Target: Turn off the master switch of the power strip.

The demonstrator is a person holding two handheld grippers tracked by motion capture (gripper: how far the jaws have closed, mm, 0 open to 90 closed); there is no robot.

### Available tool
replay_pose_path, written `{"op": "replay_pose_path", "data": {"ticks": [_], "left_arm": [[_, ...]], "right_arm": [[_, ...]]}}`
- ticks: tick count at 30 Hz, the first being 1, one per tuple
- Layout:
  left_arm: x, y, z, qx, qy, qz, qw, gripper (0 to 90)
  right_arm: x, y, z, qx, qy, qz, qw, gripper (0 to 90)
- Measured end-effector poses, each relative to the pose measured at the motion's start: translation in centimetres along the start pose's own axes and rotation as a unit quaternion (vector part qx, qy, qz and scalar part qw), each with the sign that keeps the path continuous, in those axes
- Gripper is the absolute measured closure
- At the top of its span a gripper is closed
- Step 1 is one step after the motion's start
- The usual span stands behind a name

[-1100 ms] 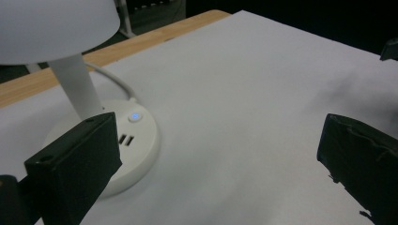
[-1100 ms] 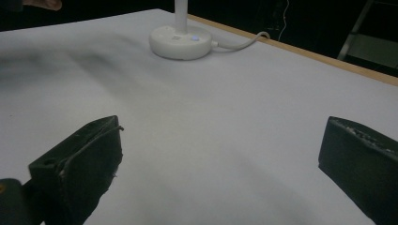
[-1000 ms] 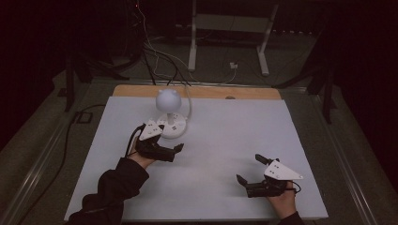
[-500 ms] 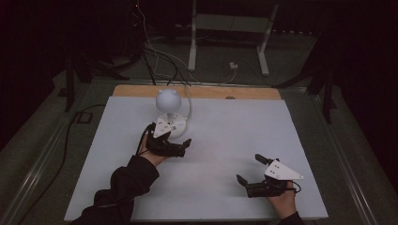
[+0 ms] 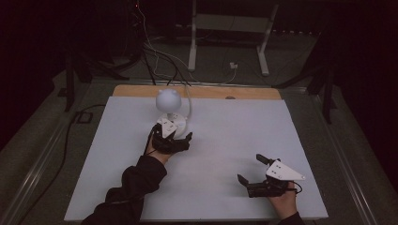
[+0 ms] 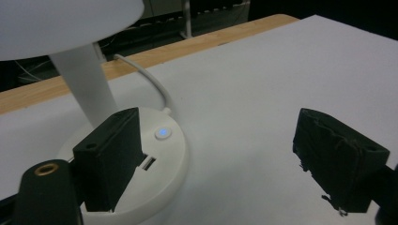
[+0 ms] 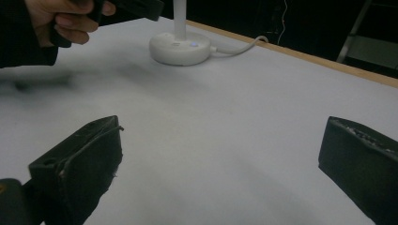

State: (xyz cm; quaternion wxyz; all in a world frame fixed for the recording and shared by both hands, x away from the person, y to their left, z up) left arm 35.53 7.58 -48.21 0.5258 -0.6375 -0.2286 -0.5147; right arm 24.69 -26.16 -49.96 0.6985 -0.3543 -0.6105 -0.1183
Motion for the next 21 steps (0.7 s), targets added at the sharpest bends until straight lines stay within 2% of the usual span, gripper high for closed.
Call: {"op": "replay_pose_path", "data": {"ticks": [5, 8, 9, 10, 13, 15, 18, 21], "left_arm": [[-0.1, 0.8, -0.2, 0.013, -0.002, -0.003, 0.9999, 26.8], [-0.2, 1.2, -0.2, 0.020, -0.007, -0.009, 0.9997, 36.2], [-0.2, 1.4, -0.2, 0.024, -0.006, -0.009, 0.9997, 42.5], [-0.2, 1.6, -0.2, 0.027, -0.005, -0.009, 0.9996, 42.5], [-0.2, 2.0, -0.1, 0.038, -0.009, -0.010, 0.9992, 52.9], [-0.2, 2.3, 0.0, 0.040, -0.007, -0.010, 0.9991, 55.9], [-0.3, 2.7, 0.1, 0.055, 0.004, -0.017, 0.9984, 62.6], [-0.3, 3.0, 0.1, 0.064, 0.004, -0.023, 0.9977, 68.2]], "right_arm": [[0.0, 0.0, 0.0, 0.001, 0.001, -0.002, 1.0000, 0.0], [0.0, -0.1, 0.0, 0.001, 0.000, -0.003, 1.0000, 0.0], [0.0, -0.1, 0.0, 0.001, 0.000, -0.003, 1.0000, 0.0], [0.0, -0.1, 0.0, 0.001, 0.000, -0.003, 1.0000, 0.0], [0.0, -0.1, 0.0, 0.002, -0.001, -0.002, 1.0000, 0.0], [0.0, -0.1, 0.0, 0.002, -0.001, -0.002, 1.0000, 0.0], [0.0, -0.1, 0.0, 0.003, 0.000, -0.001, 1.0000, 0.0], [0.0, 0.0, 0.0, 0.004, 0.000, 0.000, 1.0000, 0.0]]}}
Point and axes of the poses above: each handheld gripper's, and its own axes: y roughly forward along the jaws, x roughly out of its top, z roughly to its left, the point moved 1 cm from there along y, roughly forward along the jaws, and after that the axes turned 7 degrees about x, right-handed, at the moved point
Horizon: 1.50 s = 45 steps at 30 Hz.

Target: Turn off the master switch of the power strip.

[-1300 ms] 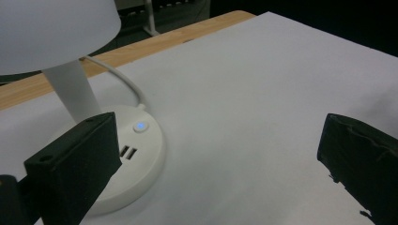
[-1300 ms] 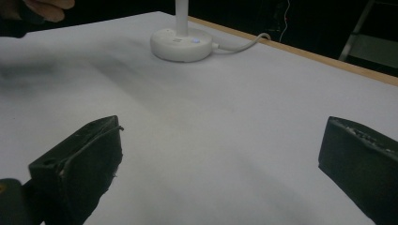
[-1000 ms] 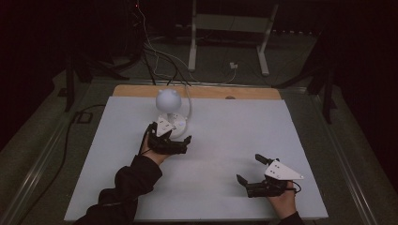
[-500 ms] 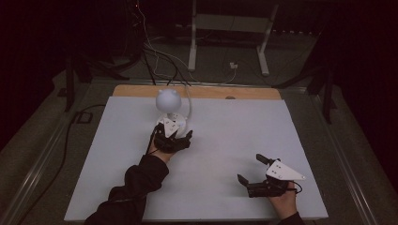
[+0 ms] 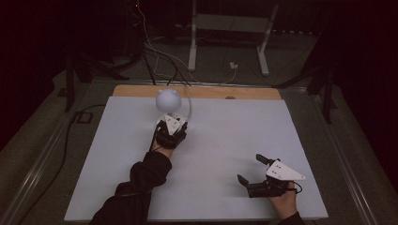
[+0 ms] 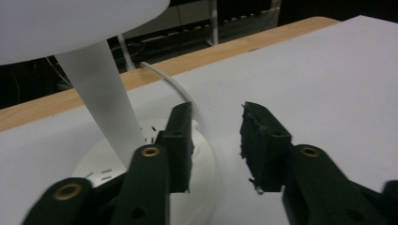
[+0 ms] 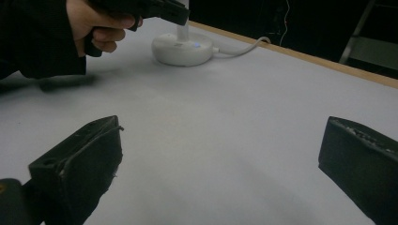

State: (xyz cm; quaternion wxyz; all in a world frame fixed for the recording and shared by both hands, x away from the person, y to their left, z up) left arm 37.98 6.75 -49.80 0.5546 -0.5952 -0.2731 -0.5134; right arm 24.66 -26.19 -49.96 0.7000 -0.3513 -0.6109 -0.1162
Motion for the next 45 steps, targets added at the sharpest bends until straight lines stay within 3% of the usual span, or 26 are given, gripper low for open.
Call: {"op": "replay_pose_path", "data": {"ticks": [5, 7, 16, 32, 45], "left_arm": [[-0.3, 0.7, 0.0, 0.000, 0.004, 0.010, 0.9999, 76.6], [-0.5, 1.1, -0.1, 0.012, 0.009, 0.012, 0.9998, 76.7], [-0.7, 2.4, -0.4, 0.031, -0.005, 0.019, 0.9993, 90.0], [-1.3, 4.0, -0.1, 0.043, -0.010, 0.048, 0.9979, 90.0], [-1.4, 4.5, -0.4, 0.050, 0.000, 0.063, 0.9968, 90.0]], "right_arm": [[0.0, 0.0, 0.0, 0.002, 0.002, 0.000, 1.0000, 0.0], [0.0, 0.0, 0.0, 0.002, 0.002, 0.000, 1.0000, 0.0], [0.0, 0.1, 0.1, 0.001, -0.001, 0.001, 1.0000, 0.0], [0.0, 0.0, 0.1, 0.001, -0.001, 0.001, 1.0000, 0.0], [0.0, 0.0, 0.1, 0.001, -0.002, 0.002, 1.0000, 0.0]]}}
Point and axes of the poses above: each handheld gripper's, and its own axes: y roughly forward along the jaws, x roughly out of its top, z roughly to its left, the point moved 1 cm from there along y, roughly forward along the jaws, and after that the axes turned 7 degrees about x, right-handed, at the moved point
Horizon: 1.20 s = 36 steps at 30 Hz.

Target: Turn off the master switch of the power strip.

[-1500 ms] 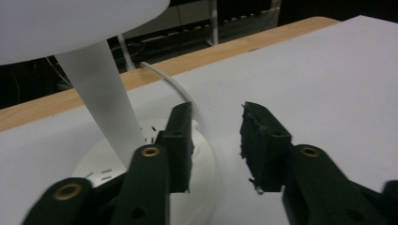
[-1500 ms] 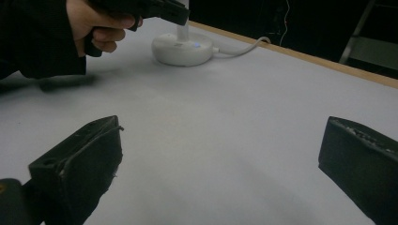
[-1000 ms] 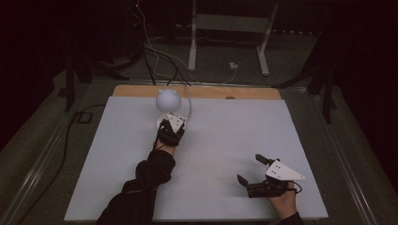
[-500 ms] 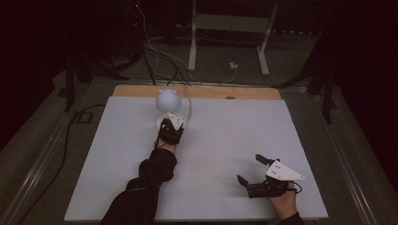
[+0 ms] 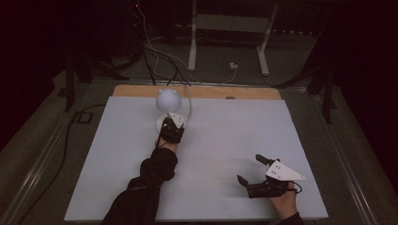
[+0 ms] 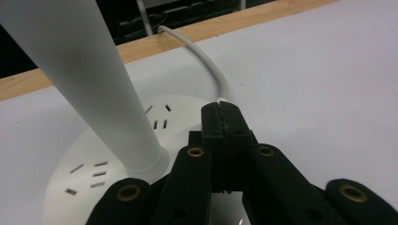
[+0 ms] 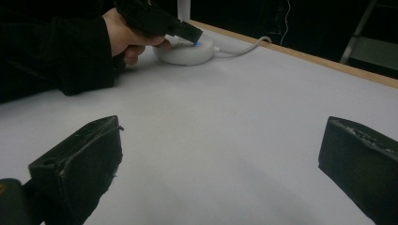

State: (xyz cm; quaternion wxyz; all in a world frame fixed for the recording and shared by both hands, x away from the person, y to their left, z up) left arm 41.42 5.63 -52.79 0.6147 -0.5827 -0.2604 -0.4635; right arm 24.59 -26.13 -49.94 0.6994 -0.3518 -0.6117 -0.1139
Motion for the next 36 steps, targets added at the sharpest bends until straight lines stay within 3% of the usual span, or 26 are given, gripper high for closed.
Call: {"op": "replay_pose_path", "data": {"ticks": [7, 9, 11, 20, 22, 29, 36], "left_arm": [[-0.02, 0.13, -0.12, -0.005, 0.002, 0.002, 1.0000, 90.0], [-0.04, 0.19, -0.16, 0.006, 0.005, 0.002, 1.0000, 90.0], [0.01, 0.21, -0.18, -0.006, 0.003, 0.002, 1.0000, 90.0], [-0.05, 0.37, -0.49, 0.004, 0.026, 0.006, 0.9996, 90.0], [-0.03, 0.43, -0.49, 0.026, 0.036, 0.009, 0.9990, 90.0], [-0.14, 0.44, -0.44, 0.022, 0.040, 0.005, 0.9990, 90.0], [-0.02, 0.44, -0.54, 0.024, 0.061, 0.008, 0.9978, 90.0]], "right_arm": [[-0.02, -0.01, -0.02, 0.000, 0.001, 0.000, 1.0000, 0.0], [0.00, -0.03, -0.01, -0.001, -0.001, 0.000, 1.0000, 0.0], [-0.01, -0.02, -0.01, 0.000, 0.001, 0.001, 1.0000, 0.0], [-0.02, 0.00, 0.01, -0.001, 0.000, 0.002, 1.0000, 0.0], [-0.03, 0.01, 0.01, -0.001, 0.001, 0.002, 1.0000, 0.0], [-0.04, 0.04, 0.05, 0.000, 0.001, 0.003, 1.0000, 0.0], [-0.04, 0.05, 0.08, 0.000, 0.001, 0.003, 1.0000, 0.0]]}}
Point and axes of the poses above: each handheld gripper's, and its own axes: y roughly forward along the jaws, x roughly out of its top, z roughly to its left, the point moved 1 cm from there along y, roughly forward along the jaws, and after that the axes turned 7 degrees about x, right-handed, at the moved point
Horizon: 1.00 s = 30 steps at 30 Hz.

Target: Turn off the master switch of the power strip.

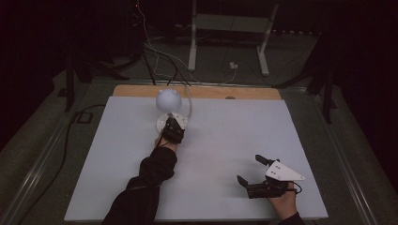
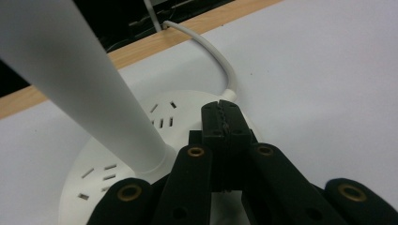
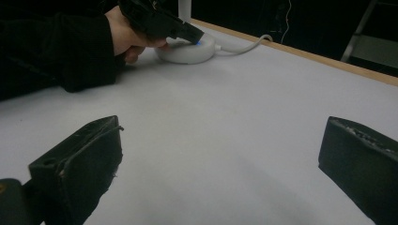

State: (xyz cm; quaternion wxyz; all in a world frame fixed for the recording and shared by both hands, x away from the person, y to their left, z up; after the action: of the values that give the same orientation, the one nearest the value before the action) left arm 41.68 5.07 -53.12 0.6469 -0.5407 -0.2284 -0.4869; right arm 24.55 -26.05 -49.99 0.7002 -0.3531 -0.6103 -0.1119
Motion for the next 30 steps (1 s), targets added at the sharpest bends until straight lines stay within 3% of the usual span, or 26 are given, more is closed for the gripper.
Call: {"op": "replay_pose_path", "data": {"ticks": [4, 10, 14, 18, 22, 24, 30], "left_arm": [[0.13, 0.02, 0.09, -0.005, 0.003, 0.005, 1.0000, 90.0], [0.48, 0.00, 0.14, -0.011, 0.030, 0.016, 0.9994, 90.0], [0.58, 0.04, 0.22, -0.014, 0.038, 0.021, 0.9989, 90.0], [0.74, 0.05, -0.06, -0.007, 0.062, 0.026, 0.9977, 90.0], [0.74, 0.10, 0.13, -0.015, 0.056, 0.027, 0.9979, 90.0], [0.75, 0.06, -0.01, -0.008, 0.067, 0.025, 0.9974, 90.0], [0.76, 0.08, 0.15, -0.015, 0.053, 0.028, 0.9981, 90.0]], "right_arm": [[0.01, 0.04, 0.04, 0.001, -0.001, 0.001, 1.0000, 0.0], [0.01, 0.07, 0.07, 0.002, -0.002, 0.001, 1.0000, 0.0], [0.03, 0.07, 0.13, 0.002, -0.002, 0.001, 1.0000, 0.0], [0.02, 0.08, 0.13, 0.002, -0.002, 0.001, 1.0000, 0.0], [0.06, 0.05, 0.19, 0.002, -0.003, 0.000, 1.0000, 0.0], [0.04, 0.04, 0.15, 0.001, -0.004, 0.001, 1.0000, 0.0], [0.06, 0.04, 0.18, 0.001, -0.003, 0.000, 1.0000, 0.0]]}}
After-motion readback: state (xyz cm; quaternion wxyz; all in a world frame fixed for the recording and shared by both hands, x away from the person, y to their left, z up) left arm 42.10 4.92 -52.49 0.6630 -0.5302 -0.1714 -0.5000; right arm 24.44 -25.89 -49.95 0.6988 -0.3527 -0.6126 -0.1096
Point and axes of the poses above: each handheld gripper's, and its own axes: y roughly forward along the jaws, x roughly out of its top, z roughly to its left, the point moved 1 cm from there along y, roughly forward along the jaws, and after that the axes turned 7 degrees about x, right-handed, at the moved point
